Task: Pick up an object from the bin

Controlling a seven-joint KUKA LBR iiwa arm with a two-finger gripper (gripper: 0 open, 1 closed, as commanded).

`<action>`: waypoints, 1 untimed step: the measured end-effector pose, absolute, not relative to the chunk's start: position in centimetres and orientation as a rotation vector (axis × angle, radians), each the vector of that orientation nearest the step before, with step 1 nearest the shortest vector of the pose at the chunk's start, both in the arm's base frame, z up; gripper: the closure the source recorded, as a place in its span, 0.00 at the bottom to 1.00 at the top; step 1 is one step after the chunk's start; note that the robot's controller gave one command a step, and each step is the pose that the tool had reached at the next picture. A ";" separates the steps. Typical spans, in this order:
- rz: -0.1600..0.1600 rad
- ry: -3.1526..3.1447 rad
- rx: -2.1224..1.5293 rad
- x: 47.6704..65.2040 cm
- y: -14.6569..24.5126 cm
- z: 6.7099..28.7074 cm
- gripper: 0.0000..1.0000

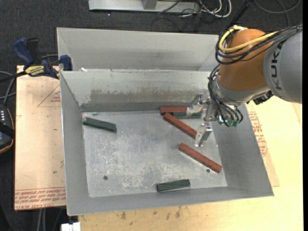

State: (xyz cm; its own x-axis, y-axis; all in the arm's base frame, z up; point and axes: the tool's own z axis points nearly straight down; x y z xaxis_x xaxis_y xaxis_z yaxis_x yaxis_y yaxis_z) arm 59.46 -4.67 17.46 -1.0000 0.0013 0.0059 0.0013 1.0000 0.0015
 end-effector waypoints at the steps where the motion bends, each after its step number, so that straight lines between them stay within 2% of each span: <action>1: -0.001 -3.143 0.000 59.6 -4.7 17.9 0.00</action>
Offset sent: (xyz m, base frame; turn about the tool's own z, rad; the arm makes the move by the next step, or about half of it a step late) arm -0.0269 -0.0247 -0.1046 -0.1070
